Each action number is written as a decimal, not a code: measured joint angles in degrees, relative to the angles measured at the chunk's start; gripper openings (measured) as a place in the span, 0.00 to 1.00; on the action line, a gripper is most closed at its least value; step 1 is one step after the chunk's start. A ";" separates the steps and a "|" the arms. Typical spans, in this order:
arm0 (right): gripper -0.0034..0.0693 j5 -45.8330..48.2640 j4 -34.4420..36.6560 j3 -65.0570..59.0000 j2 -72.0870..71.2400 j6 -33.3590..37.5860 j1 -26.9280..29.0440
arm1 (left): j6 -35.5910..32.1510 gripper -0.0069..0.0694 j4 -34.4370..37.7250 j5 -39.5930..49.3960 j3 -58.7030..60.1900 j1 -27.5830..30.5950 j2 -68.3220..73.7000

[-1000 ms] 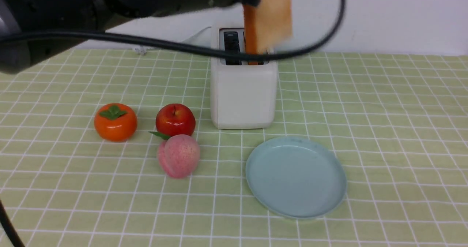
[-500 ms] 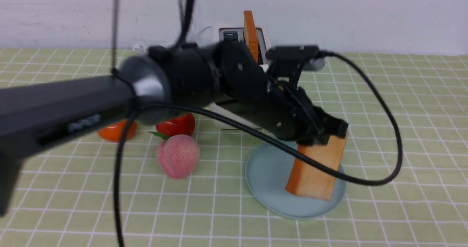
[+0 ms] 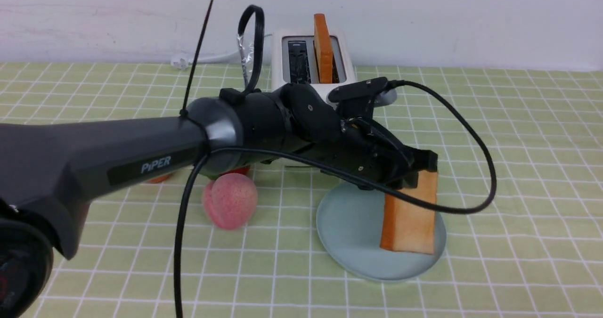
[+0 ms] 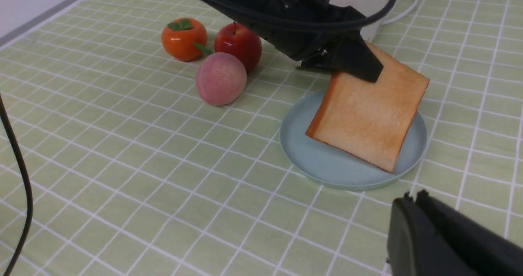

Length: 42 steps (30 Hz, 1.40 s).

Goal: Take toasted bread from bread machine on green coffee tablecloth place on plate.
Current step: 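Place the slice of bread on the plate with the left gripper, then grasp the toast slice in the toaster and pull it up out of the slot with the right gripper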

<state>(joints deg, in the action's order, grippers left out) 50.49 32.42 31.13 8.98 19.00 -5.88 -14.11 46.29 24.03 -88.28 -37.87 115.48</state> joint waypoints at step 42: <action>0.05 -6.06 13.68 24.77 60.45 13.79 -3.33 | 18.25 0.07 -32.66 3.11 42.41 2.22 -74.92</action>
<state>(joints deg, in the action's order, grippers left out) 44.43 46.10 55.90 69.42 32.79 -9.21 4.14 13.63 27.14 -45.87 -35.65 40.56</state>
